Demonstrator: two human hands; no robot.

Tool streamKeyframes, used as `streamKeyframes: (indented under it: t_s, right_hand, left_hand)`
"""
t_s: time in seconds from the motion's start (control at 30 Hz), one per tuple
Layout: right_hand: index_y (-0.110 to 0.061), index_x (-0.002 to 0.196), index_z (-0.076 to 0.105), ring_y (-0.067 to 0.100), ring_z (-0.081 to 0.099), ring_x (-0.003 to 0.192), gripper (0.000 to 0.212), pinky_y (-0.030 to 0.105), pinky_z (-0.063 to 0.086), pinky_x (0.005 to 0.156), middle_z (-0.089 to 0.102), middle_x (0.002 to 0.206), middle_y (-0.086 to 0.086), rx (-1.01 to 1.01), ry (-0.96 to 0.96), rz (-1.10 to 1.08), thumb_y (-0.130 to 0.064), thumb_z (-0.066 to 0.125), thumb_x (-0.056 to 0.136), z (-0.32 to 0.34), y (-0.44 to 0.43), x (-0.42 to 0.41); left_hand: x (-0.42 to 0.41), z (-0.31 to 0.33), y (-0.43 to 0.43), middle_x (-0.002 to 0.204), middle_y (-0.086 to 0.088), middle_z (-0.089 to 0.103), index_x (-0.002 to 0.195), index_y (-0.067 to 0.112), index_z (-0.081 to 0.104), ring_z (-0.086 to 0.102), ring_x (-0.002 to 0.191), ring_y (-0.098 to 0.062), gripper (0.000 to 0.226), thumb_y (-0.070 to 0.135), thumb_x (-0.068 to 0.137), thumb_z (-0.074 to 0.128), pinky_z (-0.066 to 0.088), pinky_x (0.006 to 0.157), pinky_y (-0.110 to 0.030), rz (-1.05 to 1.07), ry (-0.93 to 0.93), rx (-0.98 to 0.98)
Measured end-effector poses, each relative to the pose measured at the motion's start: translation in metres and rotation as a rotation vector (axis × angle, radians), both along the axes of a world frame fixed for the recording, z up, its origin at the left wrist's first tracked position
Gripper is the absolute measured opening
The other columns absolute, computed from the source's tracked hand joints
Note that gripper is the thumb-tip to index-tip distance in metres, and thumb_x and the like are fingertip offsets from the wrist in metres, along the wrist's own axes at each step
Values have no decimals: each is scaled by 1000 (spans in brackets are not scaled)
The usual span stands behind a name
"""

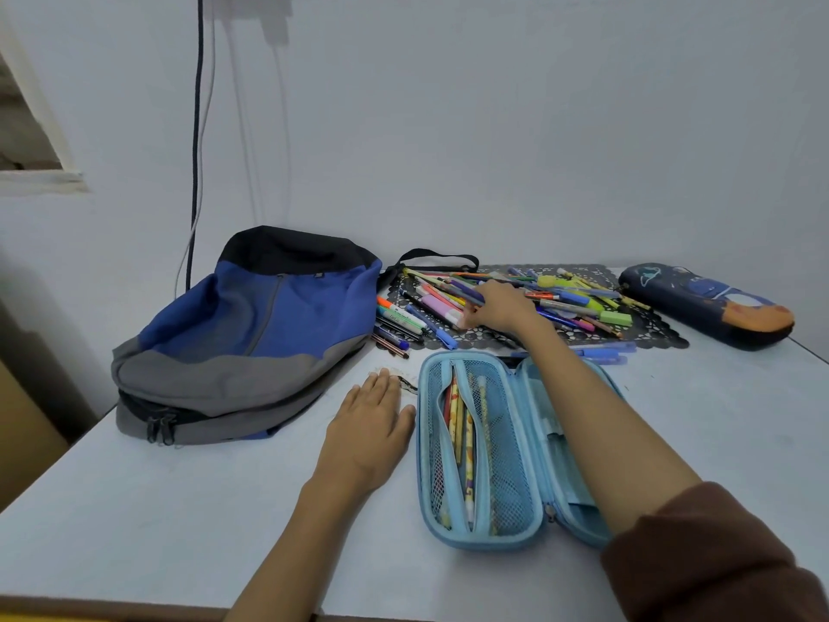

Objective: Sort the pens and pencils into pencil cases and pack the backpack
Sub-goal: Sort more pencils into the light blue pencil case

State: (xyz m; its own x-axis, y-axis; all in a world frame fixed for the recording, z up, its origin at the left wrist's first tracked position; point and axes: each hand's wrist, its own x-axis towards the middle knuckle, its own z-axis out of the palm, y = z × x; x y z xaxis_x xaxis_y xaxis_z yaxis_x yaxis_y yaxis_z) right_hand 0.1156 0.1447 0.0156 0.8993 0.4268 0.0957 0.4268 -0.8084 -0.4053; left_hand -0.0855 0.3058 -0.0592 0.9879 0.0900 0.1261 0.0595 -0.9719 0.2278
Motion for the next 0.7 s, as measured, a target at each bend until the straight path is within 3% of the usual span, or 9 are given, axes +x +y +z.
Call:
streamKeyframes:
  t_s: [0.1,0.2,0.37,0.47,0.53,0.63,0.7]
  right_hand:
    - [-10,89,69,22,60,73,15,30,42,64,65,78,3,88,101,74,-19,71,77,-4,8,-3]
    - [-8,100,72,19,57,66,22,33,47,64,67,83,8,99,138,104,-22,71,83,-8,20,-7]
    - [-13,92,64,26,60,84,28,34,42,67,63,90,6,-46,-58,38,-41,63,89,-14,43,-19]
    - [-16,118,60,31,60,101,31,33,39,71,65,105,10,-156,-219,-19,-36,59,94,-19,48,-27]
    - [-20,122,59,30,61,102,32,33,41,72,66,108,9,-132,-230,-42,-34,59,93,-24,48,-27]
    - [-22,114,64,29,63,96,25,35,46,73,68,99,7,-64,-188,-61,-31,62,91,-26,49,-24]
    - [-17,90,61,28,61,83,12,32,44,64,61,82,5,-62,-158,-86,-29,64,89,-24,48,-21]
  left_hand:
    - [1,-1,0,163,-2,11,155,15,15,5,150,-12,76,50,89,4,3,121,-29,-3,-4,4]
    - [2,-1,1,163,-2,10,155,15,14,5,150,-12,63,45,101,12,3,121,-29,0,-11,8]
    - [1,-2,0,163,-2,10,155,14,15,5,150,-12,58,40,104,21,2,122,-29,2,-26,-6]
    - [1,-2,1,163,-2,11,155,15,15,5,150,-11,58,40,104,21,2,122,-29,4,-32,-8]
    - [1,-2,1,163,-2,11,155,15,15,5,150,-11,58,40,104,21,2,122,-29,3,-32,-4]
    - [1,-1,0,163,-2,10,155,15,15,4,150,-11,58,40,104,21,2,122,-29,1,-35,-9]
    - [0,0,0,163,-2,10,155,15,15,5,150,-11,58,40,104,21,2,121,-29,0,-36,-5]
